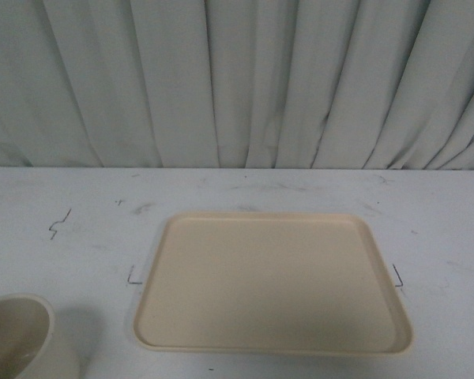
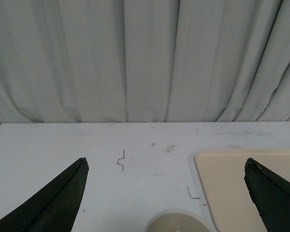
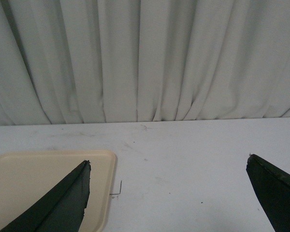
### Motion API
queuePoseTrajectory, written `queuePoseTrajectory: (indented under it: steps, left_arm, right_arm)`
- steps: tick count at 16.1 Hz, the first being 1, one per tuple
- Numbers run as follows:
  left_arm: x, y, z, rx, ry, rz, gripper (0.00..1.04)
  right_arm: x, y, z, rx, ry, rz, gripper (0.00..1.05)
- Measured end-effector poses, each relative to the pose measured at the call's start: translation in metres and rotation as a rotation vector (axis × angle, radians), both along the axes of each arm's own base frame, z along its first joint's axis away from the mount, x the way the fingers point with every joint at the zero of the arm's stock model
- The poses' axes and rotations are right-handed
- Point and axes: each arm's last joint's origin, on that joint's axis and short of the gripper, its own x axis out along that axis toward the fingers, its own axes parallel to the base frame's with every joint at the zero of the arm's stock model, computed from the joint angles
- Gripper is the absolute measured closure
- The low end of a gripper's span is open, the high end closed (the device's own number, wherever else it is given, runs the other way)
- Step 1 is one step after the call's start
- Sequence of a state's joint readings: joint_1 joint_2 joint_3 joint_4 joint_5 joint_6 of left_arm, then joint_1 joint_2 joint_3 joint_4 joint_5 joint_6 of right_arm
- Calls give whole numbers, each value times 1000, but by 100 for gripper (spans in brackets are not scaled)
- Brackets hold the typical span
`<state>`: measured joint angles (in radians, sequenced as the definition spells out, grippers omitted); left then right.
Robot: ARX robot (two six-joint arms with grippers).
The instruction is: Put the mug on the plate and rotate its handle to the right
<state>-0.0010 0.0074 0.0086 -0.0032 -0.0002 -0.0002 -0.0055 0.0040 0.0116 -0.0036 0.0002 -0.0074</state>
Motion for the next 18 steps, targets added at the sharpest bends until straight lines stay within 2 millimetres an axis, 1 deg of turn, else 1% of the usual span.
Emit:
queuePoseTrajectory:
  steps: [7,8,9,10,11,12,13,15,18]
  left_arm:
    - [0,0,0,0,1,1,7]
    - [0,-2,-1,-41,201,121,7]
    - [7,-5,7,-43,394,268,7]
    - [18,0,19,-67,434,437,7]
    - [26,5,27,-106,446,498,7]
    - [36,7,33,-137,513,471,7]
    - [48,8,31,-163,609,436,7]
    - [67,6,17,-207,763,329,7]
    - [87,-1,-4,-237,904,242,7]
  right_arm:
    - [0,0,0,0,0,0,6]
    - [0,0,0,0,1,0,6]
    - [0,0,0,1,1,1,6]
    - [0,0,0,0,-2,2,6]
    - [0,0,0,0,1,-1,6]
    - [0,0,0,0,0,2,6]
    - [0,0,0,0,0,1,6]
    - [0,0,0,0,1,1,6]
    - [0,0,0,0,0,1,6]
